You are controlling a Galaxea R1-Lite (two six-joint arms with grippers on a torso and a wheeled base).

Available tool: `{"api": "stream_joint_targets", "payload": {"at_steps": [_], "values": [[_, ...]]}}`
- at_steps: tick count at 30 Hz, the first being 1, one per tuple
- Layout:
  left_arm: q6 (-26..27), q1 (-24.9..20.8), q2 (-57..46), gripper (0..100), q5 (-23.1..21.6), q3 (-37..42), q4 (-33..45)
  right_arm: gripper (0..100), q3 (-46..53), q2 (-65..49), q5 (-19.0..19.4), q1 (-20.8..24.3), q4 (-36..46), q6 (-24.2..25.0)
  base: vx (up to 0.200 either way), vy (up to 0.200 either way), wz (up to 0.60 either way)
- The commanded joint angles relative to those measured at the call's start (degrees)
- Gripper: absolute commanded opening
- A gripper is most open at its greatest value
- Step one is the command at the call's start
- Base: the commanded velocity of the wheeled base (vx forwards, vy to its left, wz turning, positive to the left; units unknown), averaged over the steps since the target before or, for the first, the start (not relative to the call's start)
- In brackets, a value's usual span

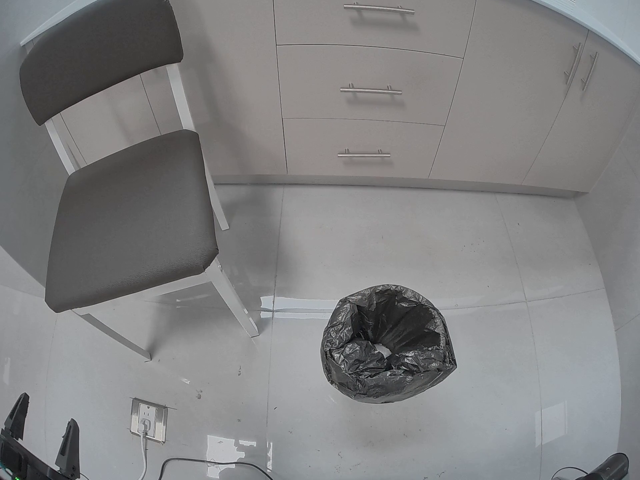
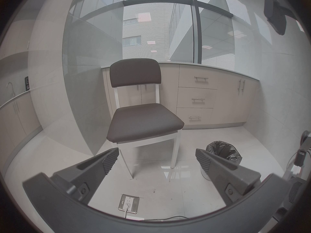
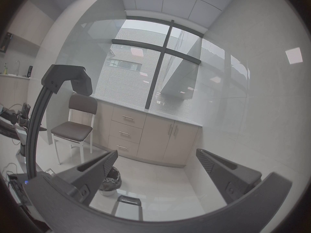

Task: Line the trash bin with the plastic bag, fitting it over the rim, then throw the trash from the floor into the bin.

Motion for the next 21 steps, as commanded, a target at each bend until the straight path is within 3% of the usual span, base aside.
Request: {"api": "stream_joint_targets", "payload": {"at_steps": [1,5,9,12,13,15,16,18,21], "values": [[0.0,0.0,-0.9,100,0.0,1.0,0.0,100,10.0,-1.0,1.0,0.0,-5.1,5.9,0.0,0.0,0.0],[0.0,0.0,-0.9,100,0.0,1.0,0.0,100,30.6,-1.0,0.7,0.1,-27.9,22.9,0.0,0.0,0.0],[0.0,0.0,-0.9,100,0.0,1.0,0.0,100,52.3,-1.0,0.4,0.1,-53.7,33.2,0.0,0.0,0.0],[0.0,0.0,-0.9,100,0.0,1.0,0.0,100,59.3,-1.0,0.5,0.1,-60.3,34.2,0.0,0.0,0.0],[0.0,0.0,-0.9,100,0.0,1.0,0.0,100,71.1,-1.0,0.6,0.1,-70.2,34.1,0.0,0.0,0.0],[0.0,0.0,-0.9,100,0.0,1.0,0.0,100,75.5,-1.0,0.6,0.1,-73.6,33.9,0.0,0.0,0.0],[0.0,0.0,-0.9,100,0.0,1.0,0.0,100,85.2,-1.0,0.7,0.1,-81.4,32.4,0.0,0.0,0.0],[0.0,0.0,-0.9,100,0.0,1.0,0.0,100,93.6,-1.0,0.9,0.1,-88.6,29.1,0.0,0.0,0.0],[0.0,0.0,-0.9,100,0.0,1.0,0.0,100,103.1,-1.0,0.9,0.1,-94.7,24.4,0.0,0.0,0.0]]}}
